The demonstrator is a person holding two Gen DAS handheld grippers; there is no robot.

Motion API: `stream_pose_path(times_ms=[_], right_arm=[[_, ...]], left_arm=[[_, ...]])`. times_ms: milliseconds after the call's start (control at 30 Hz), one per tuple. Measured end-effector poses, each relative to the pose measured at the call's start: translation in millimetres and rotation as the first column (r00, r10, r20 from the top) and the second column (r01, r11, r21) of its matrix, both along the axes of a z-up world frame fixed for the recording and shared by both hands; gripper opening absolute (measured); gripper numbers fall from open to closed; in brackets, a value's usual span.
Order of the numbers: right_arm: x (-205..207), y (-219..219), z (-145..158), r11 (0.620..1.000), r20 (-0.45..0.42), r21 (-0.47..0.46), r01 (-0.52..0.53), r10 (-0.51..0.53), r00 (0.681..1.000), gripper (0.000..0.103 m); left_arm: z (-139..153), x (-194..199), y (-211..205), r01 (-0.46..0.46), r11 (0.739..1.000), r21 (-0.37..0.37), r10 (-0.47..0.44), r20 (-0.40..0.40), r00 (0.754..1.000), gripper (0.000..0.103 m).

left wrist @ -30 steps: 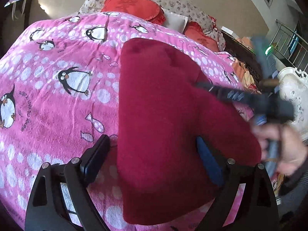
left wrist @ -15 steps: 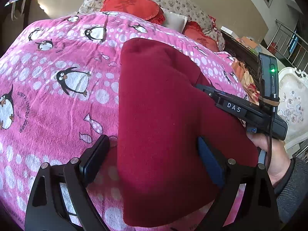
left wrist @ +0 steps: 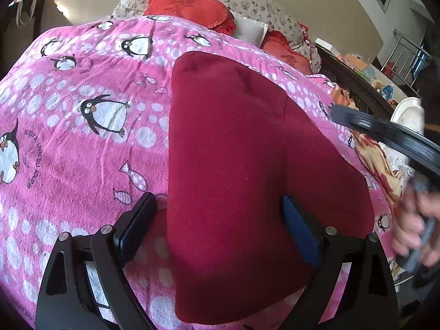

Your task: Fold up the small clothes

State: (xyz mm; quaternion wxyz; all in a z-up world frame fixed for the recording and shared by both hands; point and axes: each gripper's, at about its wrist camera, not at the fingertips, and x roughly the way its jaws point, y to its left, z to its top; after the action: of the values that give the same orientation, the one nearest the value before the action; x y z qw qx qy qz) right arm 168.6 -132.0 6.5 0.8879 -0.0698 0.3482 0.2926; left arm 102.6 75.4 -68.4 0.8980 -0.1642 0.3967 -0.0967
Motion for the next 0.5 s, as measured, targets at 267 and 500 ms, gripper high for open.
stream_pose_path(times_ms=[267, 500], right_arm=[[-31, 3, -58, 0.999, 0.018, -0.038, 0.021, -0.020, 1.000, 0.029], [-36, 6, -57, 1.000, 0.054, -0.011, 0.021, -0.020, 0.998, 0.042]], left_arm=[[0, 0, -1, 0.003, 1.000, 0.003, -0.003, -0.002, 1.000, 0.093], [0, 0, -1, 0.002, 1.000, 0.006, -0.002, -0.002, 1.000, 0.093]])
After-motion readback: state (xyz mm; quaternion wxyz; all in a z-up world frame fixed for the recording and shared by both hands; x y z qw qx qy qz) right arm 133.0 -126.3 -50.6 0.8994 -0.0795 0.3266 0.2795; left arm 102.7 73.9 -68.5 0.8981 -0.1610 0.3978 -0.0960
